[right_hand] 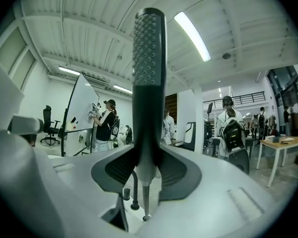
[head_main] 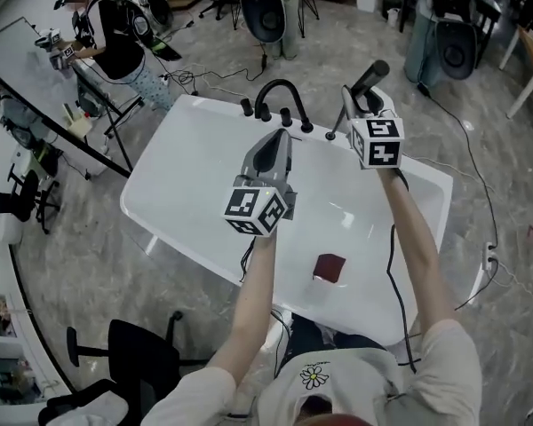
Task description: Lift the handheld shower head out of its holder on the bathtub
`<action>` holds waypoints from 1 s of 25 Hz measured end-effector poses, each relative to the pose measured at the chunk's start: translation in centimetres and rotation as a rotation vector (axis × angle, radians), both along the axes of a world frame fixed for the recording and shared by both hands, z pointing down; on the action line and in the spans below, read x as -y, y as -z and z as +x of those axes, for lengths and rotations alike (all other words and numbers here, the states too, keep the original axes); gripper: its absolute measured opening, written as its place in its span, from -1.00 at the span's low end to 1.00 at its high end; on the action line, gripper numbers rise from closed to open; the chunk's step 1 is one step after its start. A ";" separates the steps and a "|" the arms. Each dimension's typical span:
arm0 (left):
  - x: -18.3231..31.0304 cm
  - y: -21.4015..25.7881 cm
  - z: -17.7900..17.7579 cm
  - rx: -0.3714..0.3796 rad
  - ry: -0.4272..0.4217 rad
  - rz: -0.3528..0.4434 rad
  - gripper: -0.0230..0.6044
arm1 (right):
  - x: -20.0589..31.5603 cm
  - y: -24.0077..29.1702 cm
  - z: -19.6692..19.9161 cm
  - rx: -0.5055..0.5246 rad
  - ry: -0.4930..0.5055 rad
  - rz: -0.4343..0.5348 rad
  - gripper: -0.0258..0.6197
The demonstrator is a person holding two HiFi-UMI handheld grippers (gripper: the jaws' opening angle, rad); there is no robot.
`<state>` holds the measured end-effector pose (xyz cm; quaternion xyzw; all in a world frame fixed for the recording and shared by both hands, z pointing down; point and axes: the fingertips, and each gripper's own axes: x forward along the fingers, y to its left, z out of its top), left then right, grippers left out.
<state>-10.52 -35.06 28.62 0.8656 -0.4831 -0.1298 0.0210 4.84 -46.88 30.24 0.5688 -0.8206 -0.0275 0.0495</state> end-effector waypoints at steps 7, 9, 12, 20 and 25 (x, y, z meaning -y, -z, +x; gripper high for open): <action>-8.0 3.6 4.3 0.044 0.026 0.043 -0.93 | -10.6 4.6 3.4 0.047 0.027 0.016 -0.44; -10.4 3.3 4.7 0.084 0.042 0.036 -0.93 | -13.3 5.4 3.8 0.064 0.043 0.015 -0.44; -13.2 2.7 4.7 0.090 0.088 0.017 -0.93 | -17.1 6.1 4.4 0.084 0.065 0.030 -0.44; -18.0 5.6 6.0 0.085 0.133 0.074 -0.93 | -26.6 7.3 4.9 0.106 0.100 0.101 -0.45; -20.7 7.3 7.3 0.102 0.149 0.128 -0.93 | -31.3 7.0 4.6 0.097 0.112 0.116 -0.45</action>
